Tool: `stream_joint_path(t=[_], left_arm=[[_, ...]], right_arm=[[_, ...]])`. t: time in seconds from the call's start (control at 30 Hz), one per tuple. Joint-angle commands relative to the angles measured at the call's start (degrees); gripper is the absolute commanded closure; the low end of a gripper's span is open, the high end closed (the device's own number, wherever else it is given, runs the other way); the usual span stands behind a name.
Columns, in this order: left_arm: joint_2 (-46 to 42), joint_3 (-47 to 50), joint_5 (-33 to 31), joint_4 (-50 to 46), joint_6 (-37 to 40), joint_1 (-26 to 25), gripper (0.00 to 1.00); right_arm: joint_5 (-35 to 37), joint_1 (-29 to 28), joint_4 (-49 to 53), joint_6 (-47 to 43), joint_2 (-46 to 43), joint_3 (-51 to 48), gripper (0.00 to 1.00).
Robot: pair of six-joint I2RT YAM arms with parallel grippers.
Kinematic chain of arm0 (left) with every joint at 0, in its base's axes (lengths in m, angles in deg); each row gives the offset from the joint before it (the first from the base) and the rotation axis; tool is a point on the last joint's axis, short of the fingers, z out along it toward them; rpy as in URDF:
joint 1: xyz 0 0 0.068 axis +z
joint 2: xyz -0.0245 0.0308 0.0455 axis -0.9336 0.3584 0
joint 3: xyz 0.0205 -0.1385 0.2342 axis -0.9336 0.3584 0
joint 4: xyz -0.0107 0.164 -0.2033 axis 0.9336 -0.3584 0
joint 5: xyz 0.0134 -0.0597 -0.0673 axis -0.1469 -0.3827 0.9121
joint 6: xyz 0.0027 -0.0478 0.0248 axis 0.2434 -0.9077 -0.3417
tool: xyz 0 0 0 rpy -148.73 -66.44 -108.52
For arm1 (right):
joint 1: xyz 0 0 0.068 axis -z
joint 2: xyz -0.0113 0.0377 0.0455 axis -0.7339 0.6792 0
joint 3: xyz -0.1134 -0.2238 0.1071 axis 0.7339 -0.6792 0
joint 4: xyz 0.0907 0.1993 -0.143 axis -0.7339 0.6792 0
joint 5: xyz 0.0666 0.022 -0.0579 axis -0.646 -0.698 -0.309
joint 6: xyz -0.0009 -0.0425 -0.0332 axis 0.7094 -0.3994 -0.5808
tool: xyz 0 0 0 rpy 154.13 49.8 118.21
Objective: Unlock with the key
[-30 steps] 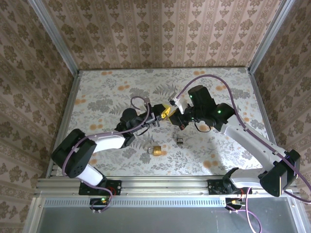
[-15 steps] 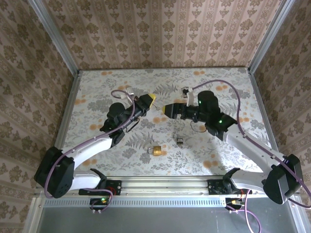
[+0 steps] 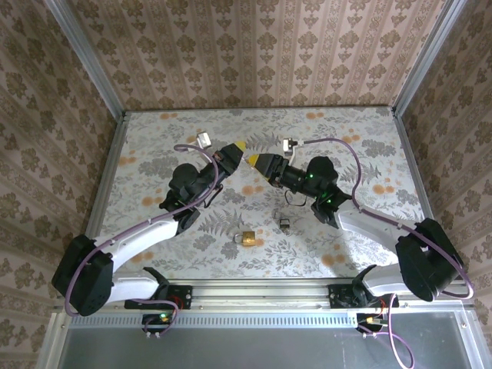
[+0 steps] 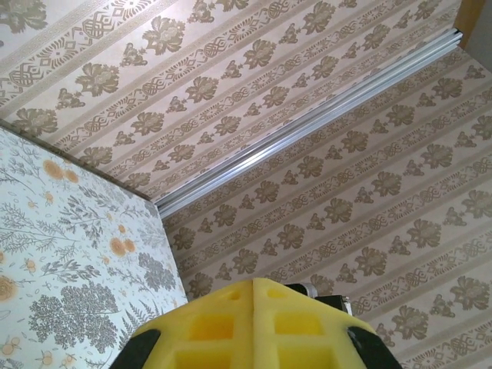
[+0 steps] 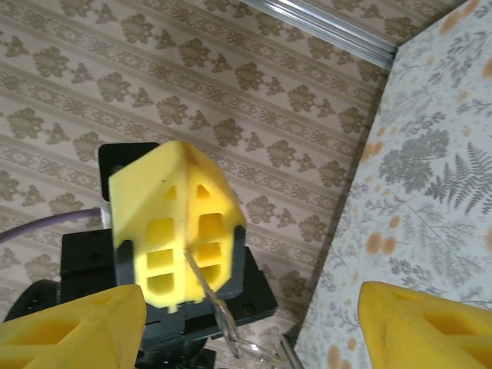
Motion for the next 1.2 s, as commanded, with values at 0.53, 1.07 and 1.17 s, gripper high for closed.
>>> stream_joint_path(t=[0.53, 1.07, 1.17], left_arm=[[2.2, 1.5, -1.9, 7.8, -2.3, -0.3, 1.0], [3.8, 4.3, -3.4, 11.5, -4.9, -1.1, 1.0], [3.7, 4.4, -3.7, 11.5, -4.9, -1.1, 1.0]], right_arm=[[-2.8, -1.6, -6.5, 0.9, 2.6, 2.1, 0.71], [-4.0, -1.6, 0.2, -3.3, -0.5, 4.5, 0.98], [-3.8, -1.6, 1.4, -4.0, -1.3, 4.2, 1.0]])
